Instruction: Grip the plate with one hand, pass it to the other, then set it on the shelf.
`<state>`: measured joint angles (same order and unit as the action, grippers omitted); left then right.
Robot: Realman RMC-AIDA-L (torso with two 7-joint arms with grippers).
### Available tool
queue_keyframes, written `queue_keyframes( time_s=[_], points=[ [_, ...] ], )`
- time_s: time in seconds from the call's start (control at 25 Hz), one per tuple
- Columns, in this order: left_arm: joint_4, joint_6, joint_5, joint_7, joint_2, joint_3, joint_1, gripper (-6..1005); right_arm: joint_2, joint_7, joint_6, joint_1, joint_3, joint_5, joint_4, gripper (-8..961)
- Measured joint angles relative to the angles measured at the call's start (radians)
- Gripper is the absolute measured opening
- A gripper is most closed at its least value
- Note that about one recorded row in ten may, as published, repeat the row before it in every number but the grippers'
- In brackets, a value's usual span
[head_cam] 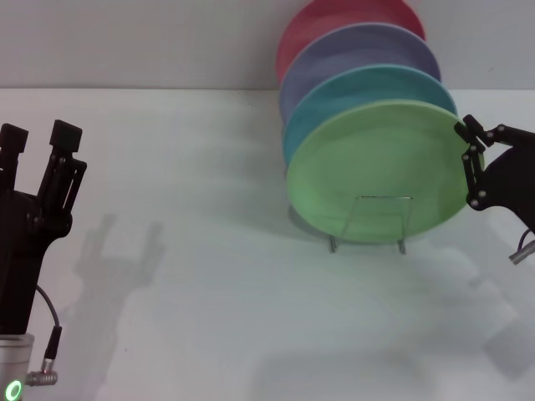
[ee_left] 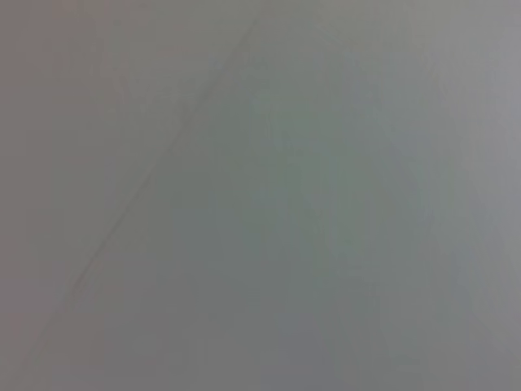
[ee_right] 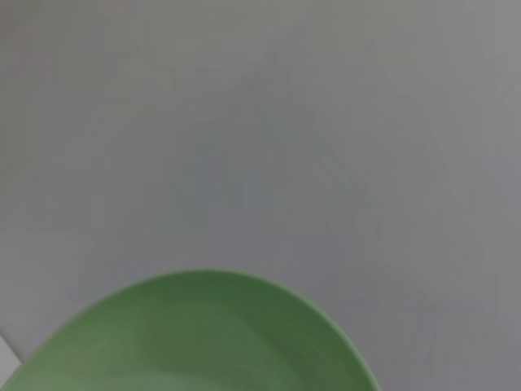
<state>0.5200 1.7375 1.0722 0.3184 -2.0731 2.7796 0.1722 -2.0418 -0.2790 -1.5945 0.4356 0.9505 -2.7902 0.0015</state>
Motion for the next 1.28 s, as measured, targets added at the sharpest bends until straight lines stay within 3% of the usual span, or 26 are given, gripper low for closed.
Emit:
queue_keyframes(
  time_s=[0.48, 0.56, 0.68, 0.92, 1.08, 1.28],
  points=[
    [-0.005, 0.005, -0.024, 0.01, 0.006, -0.009, 0.003, 838, -0.029, 0.024, 0.008, -0.016, 0.01, 0.006, 0.003, 49],
    [-0.008, 0.005, -0.024, 0.011, 0.006, -0.009, 0.005, 838, -0.03, 0.058, 0.004, -0.024, 0.012, 0.007, 0.008, 126],
    [-0.011, 0.007, -0.025, 0.008, 0.007, -0.009, 0.006, 838, -0.03, 0.155, -0.045, -0.046, 0.018, 0.008, 0.015, 241],
    [-0.057, 0.01, -0.025, -0.017, 0.005, -0.01, 0.014, 838, -0.036, 0.436, -0.218, -0.112, 0.167, 0.015, 0.037, 259],
    [-0.082, -0.001, -0.019, -0.089, 0.001, -0.011, 0.014, 839, -0.037, 0.636, -0.229, -0.133, 0.262, 0.063, 0.057, 304],
    [-0.115, -0.026, -0.016, -0.133, 0.002, -0.041, 0.019, 839, -0.031, 0.753, -0.192, -0.127, 0.28, 0.173, 0.038, 360]
  ],
)
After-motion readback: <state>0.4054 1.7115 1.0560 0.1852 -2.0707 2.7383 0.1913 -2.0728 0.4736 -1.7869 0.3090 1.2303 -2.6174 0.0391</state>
